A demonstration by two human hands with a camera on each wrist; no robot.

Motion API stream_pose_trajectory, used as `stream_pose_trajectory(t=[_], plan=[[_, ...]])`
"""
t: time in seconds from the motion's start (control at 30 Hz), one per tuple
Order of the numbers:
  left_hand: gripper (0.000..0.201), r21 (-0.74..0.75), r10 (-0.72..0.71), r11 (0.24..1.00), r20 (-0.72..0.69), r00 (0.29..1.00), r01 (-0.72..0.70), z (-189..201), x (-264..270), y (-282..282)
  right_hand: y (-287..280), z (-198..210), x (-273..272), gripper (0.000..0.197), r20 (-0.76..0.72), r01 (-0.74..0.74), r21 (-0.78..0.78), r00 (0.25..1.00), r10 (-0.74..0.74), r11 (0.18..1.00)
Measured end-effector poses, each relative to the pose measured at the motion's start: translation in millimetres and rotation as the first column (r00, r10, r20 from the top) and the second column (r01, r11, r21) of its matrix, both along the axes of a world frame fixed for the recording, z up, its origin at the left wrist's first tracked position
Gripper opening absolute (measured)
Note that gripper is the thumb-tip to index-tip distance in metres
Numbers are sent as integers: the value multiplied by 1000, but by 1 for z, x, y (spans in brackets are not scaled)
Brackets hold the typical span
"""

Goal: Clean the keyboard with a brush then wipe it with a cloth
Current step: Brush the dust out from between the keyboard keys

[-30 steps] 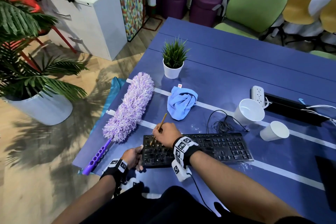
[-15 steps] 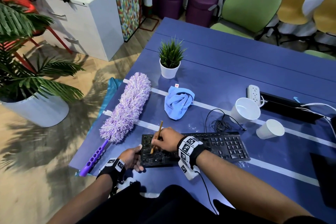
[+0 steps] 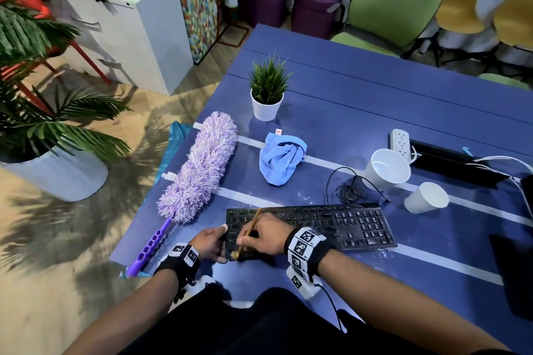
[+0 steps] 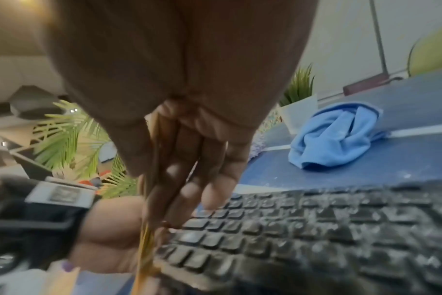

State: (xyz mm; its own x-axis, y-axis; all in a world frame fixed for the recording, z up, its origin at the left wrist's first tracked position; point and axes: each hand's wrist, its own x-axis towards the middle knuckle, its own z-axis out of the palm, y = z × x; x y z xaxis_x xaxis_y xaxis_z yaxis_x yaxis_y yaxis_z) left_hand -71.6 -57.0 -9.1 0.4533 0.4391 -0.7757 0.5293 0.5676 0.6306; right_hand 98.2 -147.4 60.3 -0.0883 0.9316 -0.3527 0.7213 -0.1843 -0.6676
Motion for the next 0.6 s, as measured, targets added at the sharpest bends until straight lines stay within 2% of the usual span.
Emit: stream_pose_trajectory(t=[0.03,0.13,0.27,0.37,0.5,0.6], plan=[[36,1,-2,1000,-5,1000,2,-1,0,2,-1,1,-4,20,-12,-18,8,1000,18,1000],[34,1,-2,1000,-17,1000,2,-3,-1,5,-1,-1,-7,19,-21,55,101,998,-53,993],[36,-1,6,1000,-21,1000,-6,-4,-1,4,-5,-3,-15,19,-4,-12,47,1000,13,999],[35,11,1,1000,-31,1000,0,-1,1,4,-5,-4,-10,20,-11,79,90,997,-78,993],[35,6,-5,1000,-23,1000,5,2,-1,3,-5,1,-6,17,-3,49,6,999,-49,999],[36,1,-9,1000,-35,999,9,1,-1,3,-6,3,0,20,-2,193,38,981,-194,980]])
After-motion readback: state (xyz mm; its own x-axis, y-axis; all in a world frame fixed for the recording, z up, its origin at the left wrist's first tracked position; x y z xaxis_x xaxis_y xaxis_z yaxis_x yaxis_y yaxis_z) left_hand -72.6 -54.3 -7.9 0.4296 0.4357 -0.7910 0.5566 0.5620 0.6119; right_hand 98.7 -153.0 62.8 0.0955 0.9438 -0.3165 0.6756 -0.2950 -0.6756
